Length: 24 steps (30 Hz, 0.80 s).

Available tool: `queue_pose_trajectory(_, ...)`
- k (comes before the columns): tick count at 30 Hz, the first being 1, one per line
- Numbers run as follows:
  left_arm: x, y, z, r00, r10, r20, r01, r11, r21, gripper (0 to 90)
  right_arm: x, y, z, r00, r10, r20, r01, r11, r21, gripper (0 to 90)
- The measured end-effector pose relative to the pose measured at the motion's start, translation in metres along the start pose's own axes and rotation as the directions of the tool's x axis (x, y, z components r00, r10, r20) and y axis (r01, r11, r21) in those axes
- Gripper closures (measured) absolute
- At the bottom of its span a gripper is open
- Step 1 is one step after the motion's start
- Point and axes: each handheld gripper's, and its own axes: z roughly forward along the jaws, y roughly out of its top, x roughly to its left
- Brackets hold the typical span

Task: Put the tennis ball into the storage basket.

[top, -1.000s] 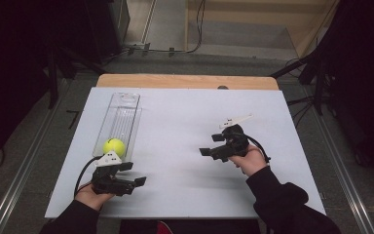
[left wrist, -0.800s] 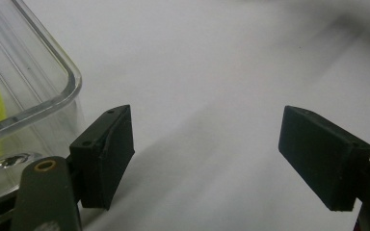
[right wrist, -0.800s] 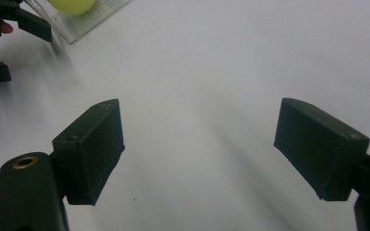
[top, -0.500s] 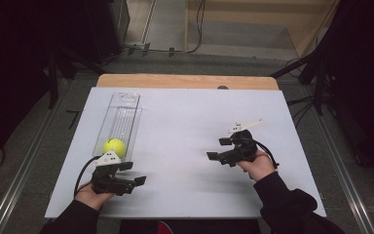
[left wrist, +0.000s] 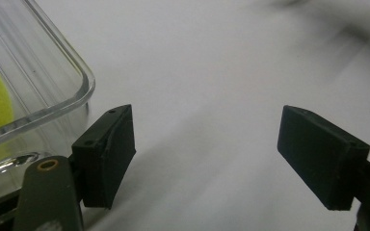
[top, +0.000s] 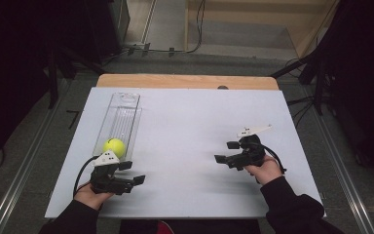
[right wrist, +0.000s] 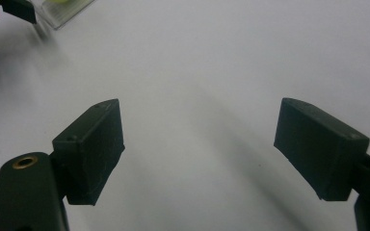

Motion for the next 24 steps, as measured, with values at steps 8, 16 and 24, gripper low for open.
queue_pose_trajectory(8, 0.000, 0.000, 0.001, 1.0000, -0.004, 0.000, 0.004, 1.0000, 0.005, 21.3, -0.002, -0.014, -0.011, 0.9998, 0.015, 0.015, -0.015, 1.000, -0.016, 15.7)
queue_pose_trajectory(16, -0.002, 0.001, 0.002, 1.0000, -0.001, 0.005, 0.001, 1.0000, 0.009, 21.3, -0.003, -0.028, -0.020, 0.9989, 0.038, 0.026, -0.037, 0.999, -0.025, 15.7)
queue_pose_trajectory(24, -0.002, 0.001, 0.002, 1.0000, 0.001, 0.005, -0.001, 0.9999, 0.014, 21.3, -0.001, -0.041, -0.028, 0.9986, 0.044, 0.029, -0.043, 0.999, -0.032, 15.7)
